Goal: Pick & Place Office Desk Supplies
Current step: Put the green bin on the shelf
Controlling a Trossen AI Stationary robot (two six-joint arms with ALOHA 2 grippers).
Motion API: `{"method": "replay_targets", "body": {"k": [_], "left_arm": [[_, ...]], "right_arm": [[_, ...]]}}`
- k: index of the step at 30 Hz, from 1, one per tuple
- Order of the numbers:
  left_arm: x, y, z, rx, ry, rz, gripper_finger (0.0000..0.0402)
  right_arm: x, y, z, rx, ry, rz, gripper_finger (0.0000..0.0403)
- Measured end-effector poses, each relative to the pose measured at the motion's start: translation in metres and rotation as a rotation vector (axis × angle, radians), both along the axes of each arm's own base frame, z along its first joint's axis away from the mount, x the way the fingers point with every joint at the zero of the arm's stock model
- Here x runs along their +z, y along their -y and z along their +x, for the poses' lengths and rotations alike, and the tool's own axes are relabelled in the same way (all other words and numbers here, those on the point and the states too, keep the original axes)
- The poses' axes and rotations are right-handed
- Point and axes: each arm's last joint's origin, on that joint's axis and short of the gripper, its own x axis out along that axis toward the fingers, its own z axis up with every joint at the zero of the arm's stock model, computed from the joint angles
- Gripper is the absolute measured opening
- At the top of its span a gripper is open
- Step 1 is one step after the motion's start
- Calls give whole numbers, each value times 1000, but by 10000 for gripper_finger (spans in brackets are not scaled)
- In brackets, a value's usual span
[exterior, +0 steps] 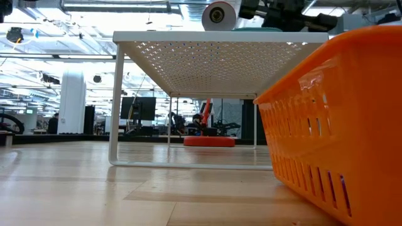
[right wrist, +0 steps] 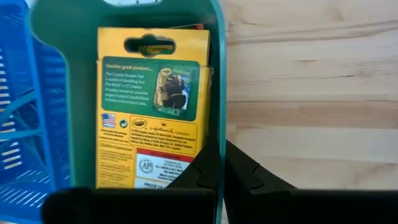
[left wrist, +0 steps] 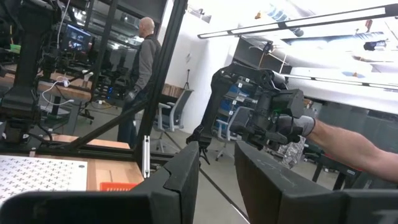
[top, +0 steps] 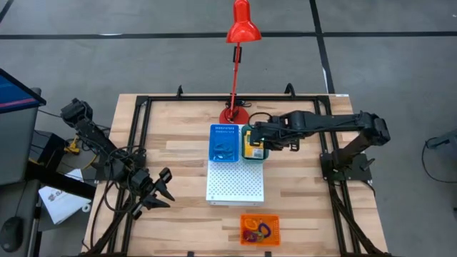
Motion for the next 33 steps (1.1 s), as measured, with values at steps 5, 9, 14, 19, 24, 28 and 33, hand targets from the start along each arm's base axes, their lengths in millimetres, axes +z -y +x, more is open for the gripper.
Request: {"method": "replay_targets", "body": {"k": [5, 9, 14, 19, 24, 28, 33], "left_arm": [[0, 0, 0, 0, 0, 0, 98], [0, 0, 0, -1, 0, 0, 98], [0, 0, 0, -1, 0, 0, 98], [0, 0, 0, -1, 0, 0, 98], [0, 0, 0, -2, 0, 0, 98], [0, 0, 0, -5, 1, 0, 98], [0, 0, 0, -4, 0, 0, 98]], "right_arm": [[-1, 0, 3, 0, 13, -1, 0], [-1, -2, 4, 7, 18, -1, 0], [-1, -2, 3, 7, 17, -2, 0], [-1, -2, 3, 4, 17, -10, 0], [-2, -2, 3, 4, 4, -10, 0], [-3, -2, 4, 10, -7, -12, 0], [-7, -2, 6, 12, -22, -24, 5]]}}
